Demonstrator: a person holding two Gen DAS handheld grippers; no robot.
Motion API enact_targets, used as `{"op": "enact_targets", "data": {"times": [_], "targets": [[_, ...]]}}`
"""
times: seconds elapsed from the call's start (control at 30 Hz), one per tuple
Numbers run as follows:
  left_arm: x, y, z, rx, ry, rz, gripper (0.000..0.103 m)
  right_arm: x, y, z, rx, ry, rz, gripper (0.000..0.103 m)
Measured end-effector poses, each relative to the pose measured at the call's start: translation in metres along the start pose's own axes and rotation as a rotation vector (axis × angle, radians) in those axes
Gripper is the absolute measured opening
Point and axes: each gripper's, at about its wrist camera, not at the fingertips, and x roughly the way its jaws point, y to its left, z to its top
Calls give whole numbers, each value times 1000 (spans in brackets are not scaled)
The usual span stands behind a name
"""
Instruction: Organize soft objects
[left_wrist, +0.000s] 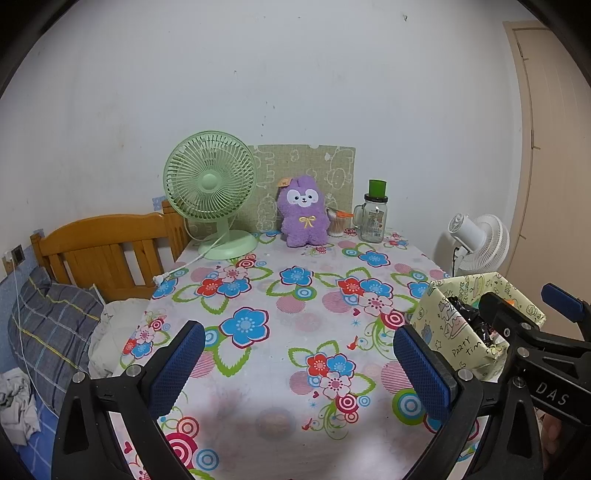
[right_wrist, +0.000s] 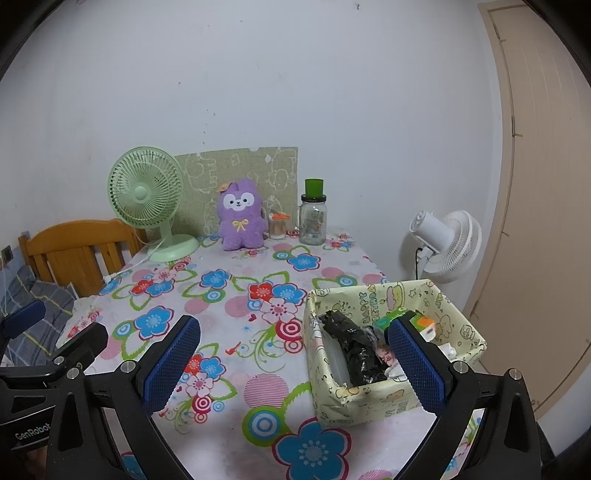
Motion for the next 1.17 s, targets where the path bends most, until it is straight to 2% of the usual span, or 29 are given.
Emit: {"op": "enact_targets", "data": {"times": [1.17], "targets": [[5,-2,-1,-3,7,-8,103,4,-1,1,3,6,-6,103]]}}
